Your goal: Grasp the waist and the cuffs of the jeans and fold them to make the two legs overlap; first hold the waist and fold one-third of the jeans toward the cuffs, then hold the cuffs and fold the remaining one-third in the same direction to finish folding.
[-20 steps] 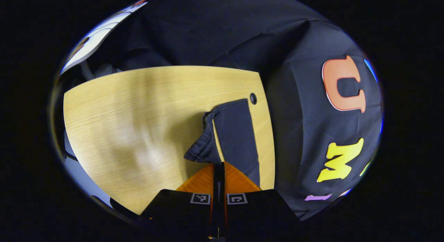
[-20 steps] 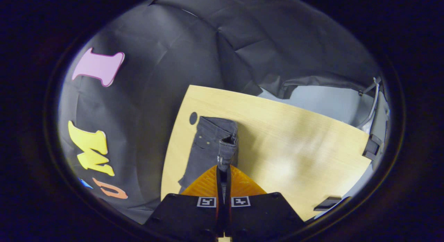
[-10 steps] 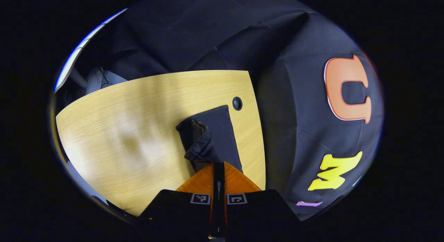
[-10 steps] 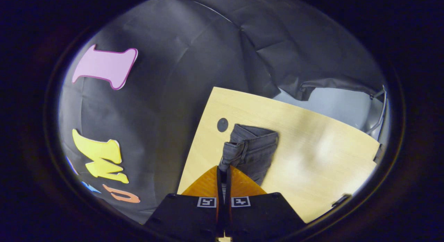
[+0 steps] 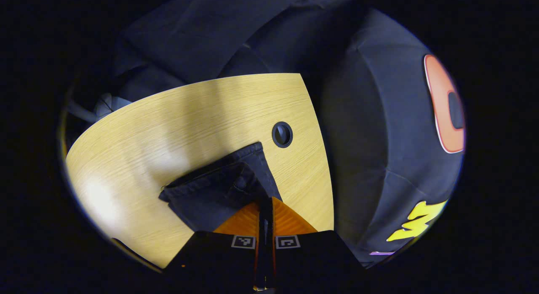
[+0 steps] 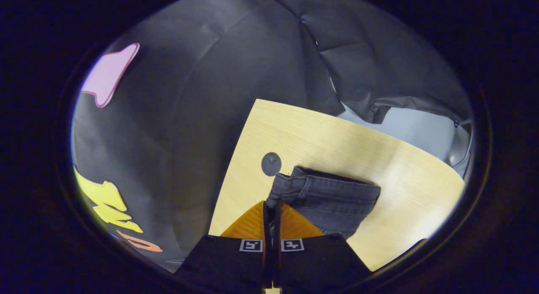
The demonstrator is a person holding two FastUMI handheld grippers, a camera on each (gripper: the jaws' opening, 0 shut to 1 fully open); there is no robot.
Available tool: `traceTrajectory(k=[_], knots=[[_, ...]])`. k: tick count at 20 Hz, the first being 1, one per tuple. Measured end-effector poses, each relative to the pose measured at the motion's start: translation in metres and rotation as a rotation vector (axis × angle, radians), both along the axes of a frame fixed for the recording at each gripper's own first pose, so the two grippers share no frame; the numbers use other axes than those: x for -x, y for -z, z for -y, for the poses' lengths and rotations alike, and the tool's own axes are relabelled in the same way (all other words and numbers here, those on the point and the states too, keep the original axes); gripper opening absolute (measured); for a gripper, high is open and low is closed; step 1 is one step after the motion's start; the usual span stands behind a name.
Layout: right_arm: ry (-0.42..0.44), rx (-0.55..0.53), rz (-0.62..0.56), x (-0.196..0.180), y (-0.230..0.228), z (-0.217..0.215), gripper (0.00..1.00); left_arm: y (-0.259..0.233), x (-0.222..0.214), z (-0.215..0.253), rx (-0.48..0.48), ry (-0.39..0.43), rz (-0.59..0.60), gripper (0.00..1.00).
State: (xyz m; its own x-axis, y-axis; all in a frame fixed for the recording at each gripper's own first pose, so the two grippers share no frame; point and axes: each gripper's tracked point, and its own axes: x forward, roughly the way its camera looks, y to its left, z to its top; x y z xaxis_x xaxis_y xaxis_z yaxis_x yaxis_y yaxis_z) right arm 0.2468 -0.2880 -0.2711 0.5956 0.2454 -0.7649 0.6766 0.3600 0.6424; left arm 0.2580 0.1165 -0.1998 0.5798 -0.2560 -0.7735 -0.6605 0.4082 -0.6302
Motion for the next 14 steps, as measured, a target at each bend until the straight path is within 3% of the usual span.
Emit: traceTrajectory(k=[7,8,11,13,14], knots=[[0.025,-0.017,-0.037,-0.024,0.051,-0.002,0.0,0.047,-0.012,0.002,-0.054,0.044,-0.088,0.06],[0.023,-0.017,-0.032,-0.028,0.051,-0.003,0.08,0.047,-0.01,0.003,-0.058,0.054,-0.098,0.16],[-0.003,0.015,-0.013,-0.025,0.043,-0.003,0.16,0.043,-0.011,0.012,-0.082,0.105,-0.104,0.4],[-0.022,0.049,0.021,-0.022,0.029,0.001,0.41,0.03,-0.012,0.015,-0.117,0.129,-0.094,0.72],[-0.038,0.062,0.034,-0.017,0.018,0.001,0.45,0.02,-0.012,0.018,-0.132,0.144,-0.083,0.99]])
